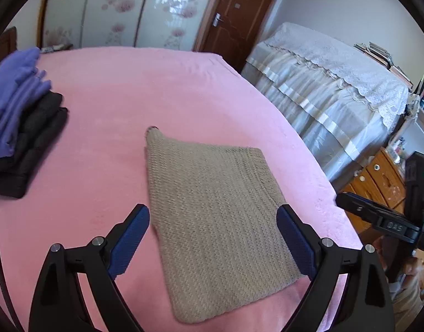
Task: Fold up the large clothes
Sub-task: 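Grasp the folded cardigan bundle with both grippers and lift it, then carry the bundle with both grippers onto the purple and black clothes stack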
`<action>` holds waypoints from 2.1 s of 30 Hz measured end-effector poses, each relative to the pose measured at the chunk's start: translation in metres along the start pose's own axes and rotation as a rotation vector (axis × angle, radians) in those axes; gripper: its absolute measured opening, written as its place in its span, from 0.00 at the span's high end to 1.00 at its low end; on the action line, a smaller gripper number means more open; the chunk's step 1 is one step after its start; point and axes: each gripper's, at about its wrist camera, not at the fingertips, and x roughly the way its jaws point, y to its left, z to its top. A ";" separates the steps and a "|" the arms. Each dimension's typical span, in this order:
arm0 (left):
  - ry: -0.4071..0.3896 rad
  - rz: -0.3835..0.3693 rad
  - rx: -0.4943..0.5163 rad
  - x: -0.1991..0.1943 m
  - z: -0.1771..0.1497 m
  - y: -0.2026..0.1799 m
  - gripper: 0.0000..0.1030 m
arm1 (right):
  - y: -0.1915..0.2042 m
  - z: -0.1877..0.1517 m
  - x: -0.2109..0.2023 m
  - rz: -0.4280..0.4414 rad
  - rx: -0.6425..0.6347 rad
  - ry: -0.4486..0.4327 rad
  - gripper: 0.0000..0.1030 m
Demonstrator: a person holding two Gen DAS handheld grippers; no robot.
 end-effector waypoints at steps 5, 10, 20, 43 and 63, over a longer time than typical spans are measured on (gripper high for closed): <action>0.166 -0.073 -0.065 0.069 -0.005 0.019 0.10 | -0.008 0.006 0.057 0.038 0.007 0.125 0.19; 0.259 -0.062 -0.101 0.122 -0.021 0.040 0.10 | -0.021 -0.008 0.112 0.069 0.019 0.242 0.19; 0.331 -0.103 -0.158 0.176 -0.044 0.072 0.00 | -0.058 -0.031 0.178 0.221 0.157 0.386 0.15; 0.325 -0.200 -0.125 0.165 -0.032 0.063 0.48 | -0.054 -0.042 0.173 0.455 0.100 0.341 0.49; 0.185 -0.103 -0.081 -0.138 -0.065 0.100 0.49 | 0.118 -0.125 -0.028 0.604 0.033 0.270 0.50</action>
